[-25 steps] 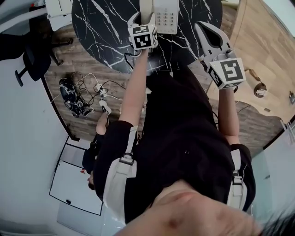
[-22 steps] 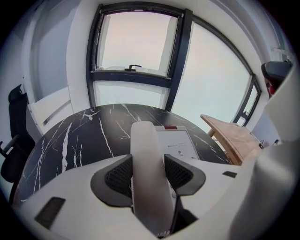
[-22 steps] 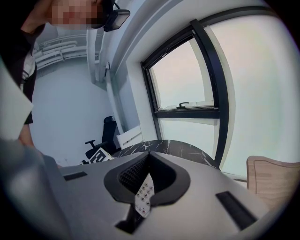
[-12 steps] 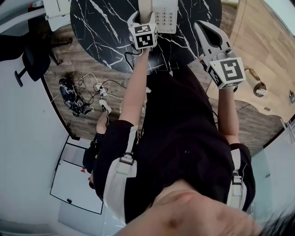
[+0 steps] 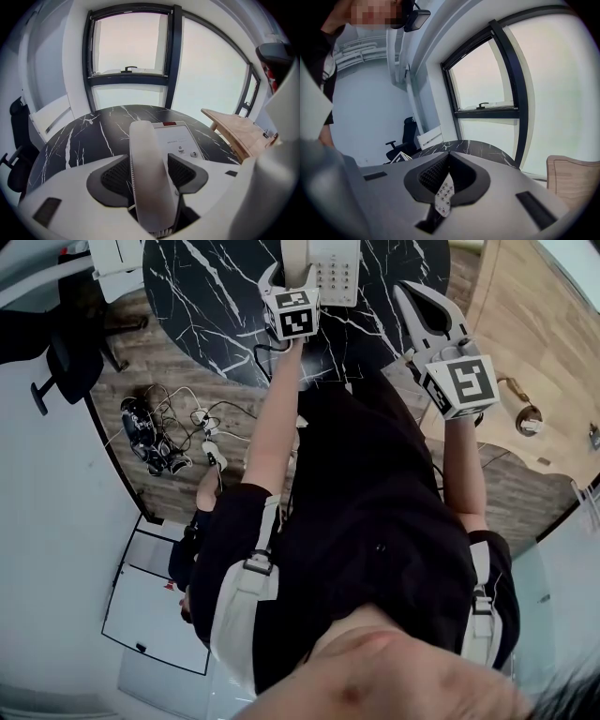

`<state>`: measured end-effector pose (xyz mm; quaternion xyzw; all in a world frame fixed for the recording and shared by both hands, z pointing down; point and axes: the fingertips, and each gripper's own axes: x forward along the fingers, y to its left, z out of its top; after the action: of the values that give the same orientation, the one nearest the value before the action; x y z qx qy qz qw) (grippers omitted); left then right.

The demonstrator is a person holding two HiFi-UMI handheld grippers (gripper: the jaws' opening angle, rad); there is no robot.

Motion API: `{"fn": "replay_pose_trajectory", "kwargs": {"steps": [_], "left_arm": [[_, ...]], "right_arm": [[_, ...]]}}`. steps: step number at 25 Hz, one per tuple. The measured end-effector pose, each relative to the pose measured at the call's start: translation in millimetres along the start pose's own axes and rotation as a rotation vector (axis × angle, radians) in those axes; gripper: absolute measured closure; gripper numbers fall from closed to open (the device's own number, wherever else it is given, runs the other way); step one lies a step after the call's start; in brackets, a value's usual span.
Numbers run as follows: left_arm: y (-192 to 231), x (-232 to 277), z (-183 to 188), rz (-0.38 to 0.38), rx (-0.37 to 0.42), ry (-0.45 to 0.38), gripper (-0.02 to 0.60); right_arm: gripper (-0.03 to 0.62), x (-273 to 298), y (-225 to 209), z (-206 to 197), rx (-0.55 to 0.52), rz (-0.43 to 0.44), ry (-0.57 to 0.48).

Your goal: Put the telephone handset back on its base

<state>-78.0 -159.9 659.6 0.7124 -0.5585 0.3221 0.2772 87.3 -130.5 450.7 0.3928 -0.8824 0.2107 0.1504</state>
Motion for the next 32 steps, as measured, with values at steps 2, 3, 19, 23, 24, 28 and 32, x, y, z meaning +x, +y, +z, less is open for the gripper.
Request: {"fn": "replay_pose_trajectory", "kwargs": {"steps": [2,3,19,23,24,28,32], "left_arm": [[-0.6,-2.1,1.5,-0.004,0.004,-0.009,0.302],[-1.0,-4.1,2.4,-0.003,0.007,-0.014,0.302],[-30.6,-89.4,24.1,-0.007,0.069,-0.136,0.335],[-46.6,-116.0,25.6,-0.017,0.104,-0.162,0.352],[-49.3,-121.8,26.3,-0.022,0.108,-0.170,0.359],[-55.7,-143.7,28.3,-0.037,0.110,-0.204,0.376],[-56.2,-165.8,36.8,-0.063,0.124,-0.263,0.423]], "right_arm": [[0.565,-1.3,-0.4,-0.2,0.000,0.002,-0.003],[0.565,-2.1,-0.4,-0.2,0.000,0.004,-0.006],[0.565,-14.8,22.6,13.2,-0.015,0.094,-0.083],[0.565,-18.1,29.1,16.5,-0.024,0.110,-0.100],[0.565,-19.1,32.1,18.4,-0.029,0.113,-0.105],[0.565,-25.3,47.6,25.1,-0.057,0.119,-0.125],[0.565,-30.5,62.2,30.2,-0.065,0.092,-0.148]]}}
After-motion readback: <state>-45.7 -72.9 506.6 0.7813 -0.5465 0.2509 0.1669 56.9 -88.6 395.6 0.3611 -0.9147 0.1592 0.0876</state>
